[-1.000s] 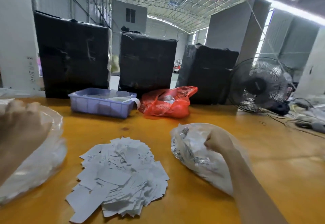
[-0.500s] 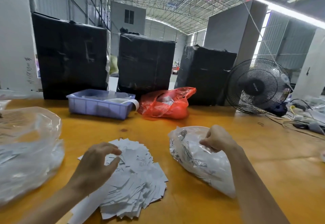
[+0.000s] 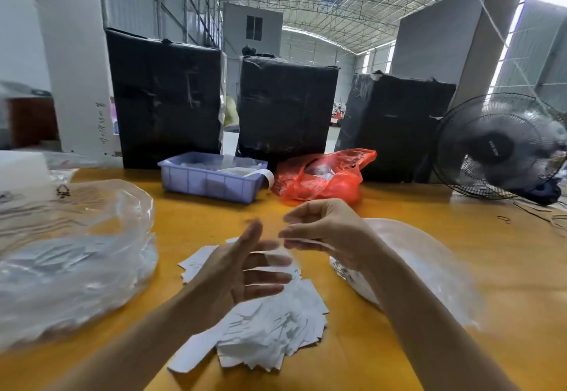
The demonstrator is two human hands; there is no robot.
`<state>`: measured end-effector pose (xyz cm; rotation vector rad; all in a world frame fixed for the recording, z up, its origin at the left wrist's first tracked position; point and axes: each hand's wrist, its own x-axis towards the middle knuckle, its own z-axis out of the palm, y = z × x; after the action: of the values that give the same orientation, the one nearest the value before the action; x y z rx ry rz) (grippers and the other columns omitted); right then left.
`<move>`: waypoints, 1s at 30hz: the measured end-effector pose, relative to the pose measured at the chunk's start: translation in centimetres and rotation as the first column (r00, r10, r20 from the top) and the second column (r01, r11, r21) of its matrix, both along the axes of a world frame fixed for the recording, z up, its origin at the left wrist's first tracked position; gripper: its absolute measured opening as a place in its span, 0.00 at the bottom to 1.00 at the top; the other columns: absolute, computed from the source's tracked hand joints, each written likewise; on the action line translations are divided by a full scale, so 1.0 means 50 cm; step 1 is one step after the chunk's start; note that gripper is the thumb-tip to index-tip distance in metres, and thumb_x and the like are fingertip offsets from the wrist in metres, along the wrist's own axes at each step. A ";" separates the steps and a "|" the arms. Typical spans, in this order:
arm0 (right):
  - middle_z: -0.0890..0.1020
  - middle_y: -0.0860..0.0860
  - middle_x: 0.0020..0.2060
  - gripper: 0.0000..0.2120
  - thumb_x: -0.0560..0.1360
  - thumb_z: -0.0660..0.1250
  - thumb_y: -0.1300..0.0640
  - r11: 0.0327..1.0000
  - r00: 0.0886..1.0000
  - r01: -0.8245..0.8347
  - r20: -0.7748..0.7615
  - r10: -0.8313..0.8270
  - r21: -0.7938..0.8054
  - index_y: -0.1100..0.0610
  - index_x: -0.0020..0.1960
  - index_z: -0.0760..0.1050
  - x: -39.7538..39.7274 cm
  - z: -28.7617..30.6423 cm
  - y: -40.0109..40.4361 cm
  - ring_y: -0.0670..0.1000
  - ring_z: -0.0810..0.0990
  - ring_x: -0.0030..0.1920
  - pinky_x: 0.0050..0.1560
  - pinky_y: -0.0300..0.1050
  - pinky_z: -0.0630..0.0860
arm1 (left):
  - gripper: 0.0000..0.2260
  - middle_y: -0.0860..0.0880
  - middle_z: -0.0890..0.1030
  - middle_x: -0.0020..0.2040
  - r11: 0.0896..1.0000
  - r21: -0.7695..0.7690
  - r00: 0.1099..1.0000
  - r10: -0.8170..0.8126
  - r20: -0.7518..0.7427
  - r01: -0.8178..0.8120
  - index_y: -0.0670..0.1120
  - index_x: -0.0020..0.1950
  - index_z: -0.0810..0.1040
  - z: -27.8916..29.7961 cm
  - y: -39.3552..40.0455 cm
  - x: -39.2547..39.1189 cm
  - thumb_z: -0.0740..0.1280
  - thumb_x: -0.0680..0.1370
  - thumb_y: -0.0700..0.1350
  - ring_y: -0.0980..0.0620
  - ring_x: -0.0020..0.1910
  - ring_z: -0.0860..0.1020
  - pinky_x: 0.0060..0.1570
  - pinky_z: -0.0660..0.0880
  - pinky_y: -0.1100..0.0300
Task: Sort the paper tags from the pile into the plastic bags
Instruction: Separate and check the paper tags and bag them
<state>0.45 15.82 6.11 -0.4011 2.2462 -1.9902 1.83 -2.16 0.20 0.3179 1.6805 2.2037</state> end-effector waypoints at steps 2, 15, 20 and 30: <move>0.82 0.54 0.33 0.10 0.64 0.75 0.71 1.000 1.000 0.005 -0.031 -0.005 0.015 0.61 0.42 0.80 -0.001 -0.023 -0.037 0.48 0.82 0.33 0.36 0.36 0.79 | 0.34 0.39 0.83 0.51 1.000 0.000 1.000 -0.006 -0.003 0.006 0.42 0.58 0.79 0.007 -0.001 0.007 0.75 0.60 0.63 0.42 0.46 0.83 0.39 0.80 0.59; 0.82 0.52 0.28 0.11 0.58 0.76 0.61 0.935 0.921 0.351 -0.200 -0.335 0.049 0.61 0.39 0.80 -0.019 0.023 0.074 0.45 0.80 0.27 0.29 0.35 0.77 | 0.08 0.42 0.83 0.36 0.958 -0.042 0.959 0.282 -0.022 -0.283 0.37 0.43 0.80 0.005 -0.028 -0.005 0.73 0.66 0.31 0.51 0.32 0.82 0.35 0.80 0.64; 0.82 0.60 0.27 0.06 0.63 0.76 0.72 0.595 0.787 0.550 -0.127 -0.604 0.586 0.70 0.36 0.79 -0.051 -0.010 0.251 0.54 0.82 0.28 0.33 0.49 0.83 | 0.04 0.42 0.82 0.37 0.957 -0.025 0.957 0.290 0.009 -0.289 0.35 0.45 0.82 -0.001 -0.030 -0.010 0.69 0.73 0.34 0.55 0.29 0.79 0.30 0.76 0.67; 0.81 0.56 0.42 0.14 0.69 0.74 0.49 -0.036 0.704 0.632 -0.592 -0.392 0.774 0.59 0.43 0.77 -0.030 0.034 0.190 0.58 0.80 0.44 0.42 0.46 0.73 | 0.04 0.49 0.83 0.30 0.907 -0.260 0.943 0.304 -0.139 -0.331 0.41 0.38 0.83 -0.006 -0.044 -0.016 0.75 0.68 0.41 0.60 0.28 0.78 0.30 0.74 0.69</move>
<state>-1.06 25.30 7.80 0.5619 3.4906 -0.0121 1.01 -4.35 -0.13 0.0788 2.2016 2.1497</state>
